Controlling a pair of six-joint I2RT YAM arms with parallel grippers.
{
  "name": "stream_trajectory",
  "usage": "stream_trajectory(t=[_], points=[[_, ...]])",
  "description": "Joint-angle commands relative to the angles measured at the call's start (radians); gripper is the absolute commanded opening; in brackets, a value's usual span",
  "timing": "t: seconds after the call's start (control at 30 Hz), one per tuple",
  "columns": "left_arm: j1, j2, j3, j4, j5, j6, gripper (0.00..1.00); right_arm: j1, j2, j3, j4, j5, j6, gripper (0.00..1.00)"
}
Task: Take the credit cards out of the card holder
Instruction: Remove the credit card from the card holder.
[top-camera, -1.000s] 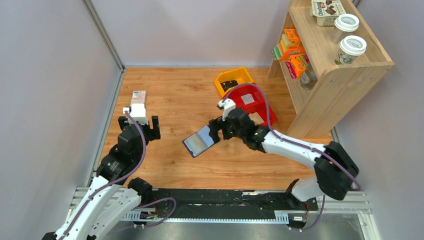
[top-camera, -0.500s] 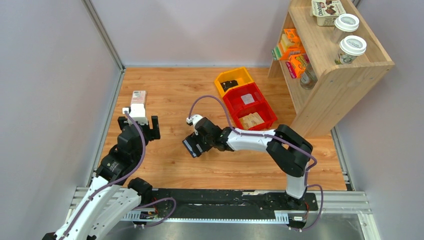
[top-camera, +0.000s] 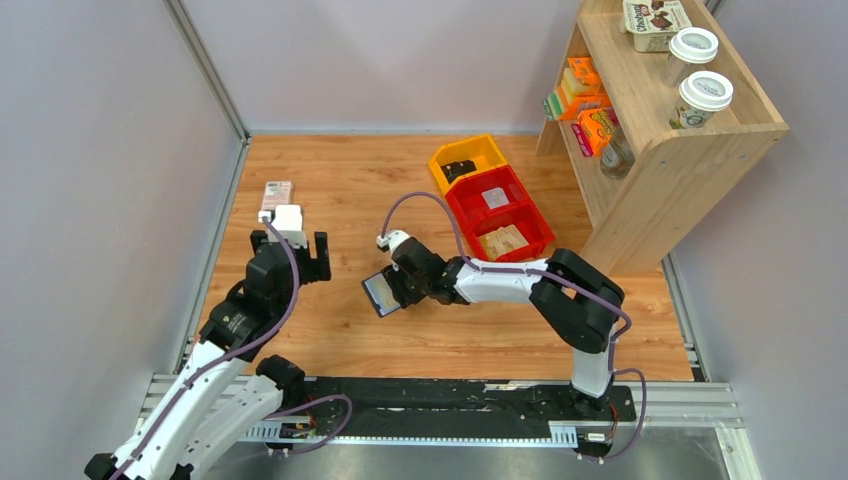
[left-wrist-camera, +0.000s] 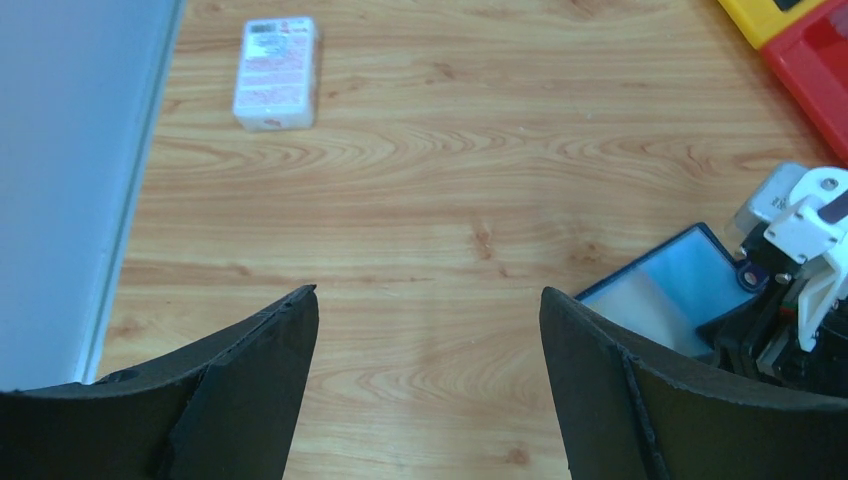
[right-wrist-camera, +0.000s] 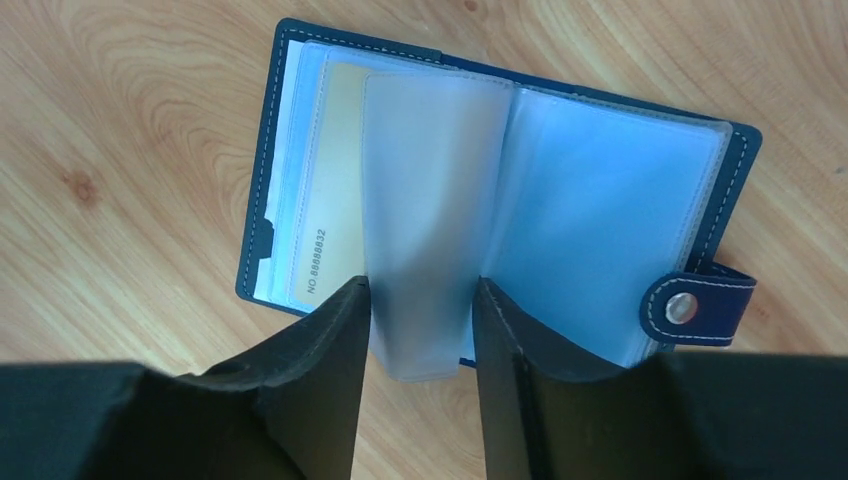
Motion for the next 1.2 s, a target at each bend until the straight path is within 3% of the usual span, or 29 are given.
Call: stream_trajectory(t=[0.0,0.17,0.33,0.47,0.73,1.17], points=[[0.004,0.061,0.033,-0.031,0.128,-0.119,0.88,0.004,-0.03,-0.069,0.032,-0.033,0.081,0.39],[0.002,0.14,0.007,-0.007,0.282,-0.26,0.88,-0.002,-0.036,-0.107,0.075,-0.079,0.153,0.29],[0.004,0.225,-0.076,0.117,0.429,-0.386,0.83,-0.012,-0.03,-0.142,0.122,-0.092,0.223,0.2],[0.002,0.326,-0.125,0.203,0.5,-0.444,0.75,-0.03,-0.03,-0.167,0.17,-0.133,0.266,0.19],[0.005,0.515,-0.157,0.326,0.587,-0.466,0.49,-0.036,-0.035,-0.173,0.184,-0.153,0.28,0.19],[0.002,0.796,-0.183,0.379,0.681,-0.486,0.38,-0.036,-0.042,-0.156,0.142,-0.127,0.3,0.19]])
